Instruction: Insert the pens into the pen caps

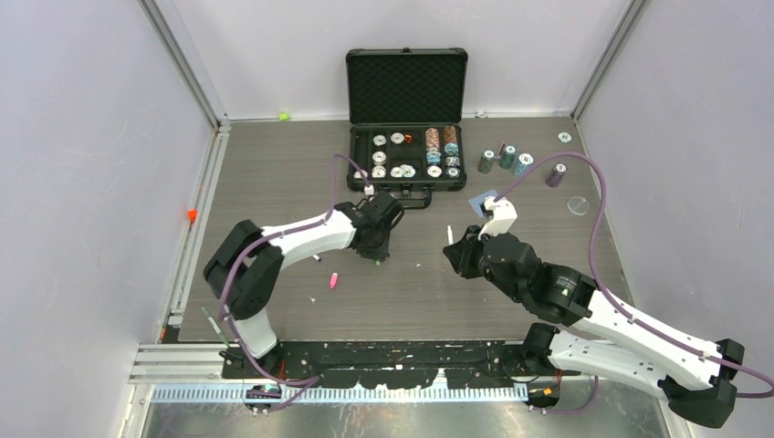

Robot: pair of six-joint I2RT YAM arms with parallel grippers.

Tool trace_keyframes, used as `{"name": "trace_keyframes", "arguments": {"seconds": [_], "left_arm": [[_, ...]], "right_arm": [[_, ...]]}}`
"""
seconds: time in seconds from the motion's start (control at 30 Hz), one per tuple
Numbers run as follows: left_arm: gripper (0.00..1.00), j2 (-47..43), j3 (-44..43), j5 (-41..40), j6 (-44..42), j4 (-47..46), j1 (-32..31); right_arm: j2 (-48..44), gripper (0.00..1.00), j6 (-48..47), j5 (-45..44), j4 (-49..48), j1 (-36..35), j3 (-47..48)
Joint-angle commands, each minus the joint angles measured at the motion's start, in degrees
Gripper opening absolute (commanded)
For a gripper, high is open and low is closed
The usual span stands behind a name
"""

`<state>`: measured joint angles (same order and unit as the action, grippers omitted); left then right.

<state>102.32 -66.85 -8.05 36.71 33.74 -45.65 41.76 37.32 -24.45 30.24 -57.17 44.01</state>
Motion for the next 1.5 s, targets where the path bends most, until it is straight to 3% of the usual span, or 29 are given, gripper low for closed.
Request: {"name": "trace_keyframes", "arguments": {"seconds": [0.0, 0.37, 0.5, 0.6, 0.77, 0.9, 1.3, 1.47], "left_arm": [[0.0, -10.9, 1.7, 2.0, -1.7, -7.7, 0.2], [0.0, -31.4, 8.4, -3.4, 2.5, -18.7, 1.1], [0.0, -37.0, 12.7, 1.7, 7.9, -26.7, 4.9], [0.0, -40.2, 18.9, 11.0, 13.3, -37.4, 9.7], [0.0, -40.6, 22.2, 23.4, 20.1, -48.9, 16.3], [0.0, -39.6, 22.3, 29.6, 22.5, -55.0, 17.3], [0.0, -40.7, 29.4, 33.1, 26.3, -69.6, 17.3], [0.0, -38.6, 31.9, 37.4, 30.3, -84.2, 17.3]], "right_arm": [[-0.5, 0.01, -2.8, 2.6, -6.3, -0.2, 0.3], [0.8, 0.0, -10.5, 10.5, -17.6, -0.2, 0.3], [2.8, 0.0, -13.3, 14.0, -22.1, -0.2, 0.6], [4.7, 0.01, -14.4, 16.5, -24.9, -0.2, 0.9], [8.5, 0.01, -15.2, 19.2, -27.4, -0.2, 1.9], [10.5, 0.01, -15.2, 20.6, -28.7, -0.3, 2.1], [10.8, 0.01, -14.0, 21.8, -33.0, -0.5, 1.3], [11.9, 0.01, -13.4, 21.9, -34.8, -0.5, 1.7]]}}
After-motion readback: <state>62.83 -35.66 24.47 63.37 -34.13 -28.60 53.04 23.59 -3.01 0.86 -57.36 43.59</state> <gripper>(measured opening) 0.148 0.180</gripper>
